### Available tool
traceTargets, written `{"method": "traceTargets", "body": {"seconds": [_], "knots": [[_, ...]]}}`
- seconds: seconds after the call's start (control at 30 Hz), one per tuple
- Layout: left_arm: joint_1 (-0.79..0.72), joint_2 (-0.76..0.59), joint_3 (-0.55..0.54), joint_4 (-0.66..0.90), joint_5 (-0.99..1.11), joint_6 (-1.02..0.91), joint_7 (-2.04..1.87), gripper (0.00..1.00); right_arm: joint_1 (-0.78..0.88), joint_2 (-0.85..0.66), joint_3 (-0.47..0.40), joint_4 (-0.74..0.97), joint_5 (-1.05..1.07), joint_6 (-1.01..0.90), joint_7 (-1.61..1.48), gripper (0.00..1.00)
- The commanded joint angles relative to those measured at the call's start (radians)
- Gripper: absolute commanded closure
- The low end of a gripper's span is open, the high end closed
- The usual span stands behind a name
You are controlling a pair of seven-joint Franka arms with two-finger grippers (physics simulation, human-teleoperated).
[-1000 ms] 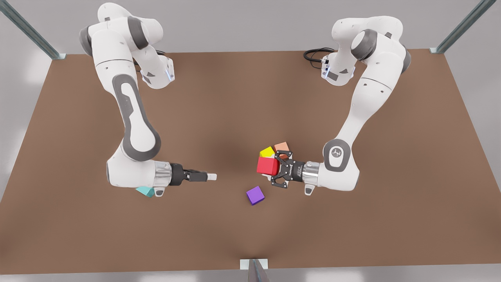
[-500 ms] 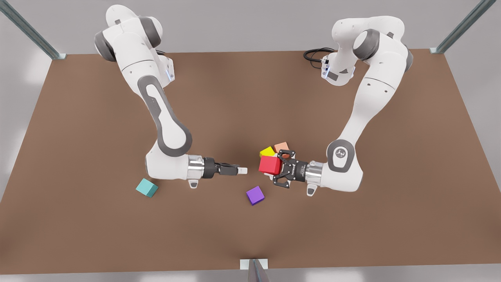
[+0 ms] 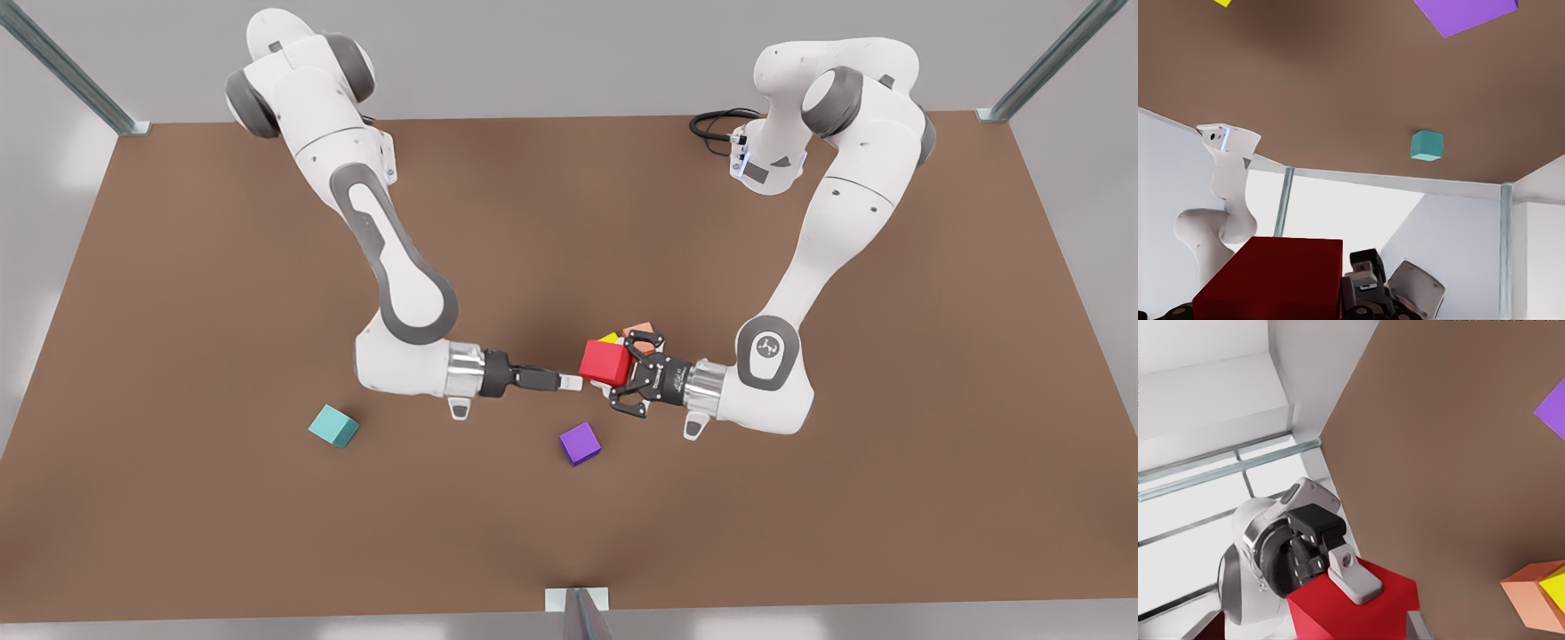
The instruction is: Pick up red wooden cube and pass to hand red wooden cube and place in blue wooden cube
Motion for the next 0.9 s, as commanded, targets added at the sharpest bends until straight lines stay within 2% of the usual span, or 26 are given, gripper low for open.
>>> {"method": "traceTargets", "body": {"seconds": [0.0,0.87], "knots": [[0.000,-0.001,-0.001,0.000,-0.005,-0.001,0.067,0.46,0.001,-0.013,0.000,-0.002,0.001,0.011,-0.076,0.00],[0.009,-0.003,-0.003,0.002,-0.005,-0.030,0.058,0.45,0.042,-0.005,0.000,-0.034,0.009,0.012,-0.136,0.00]]}}
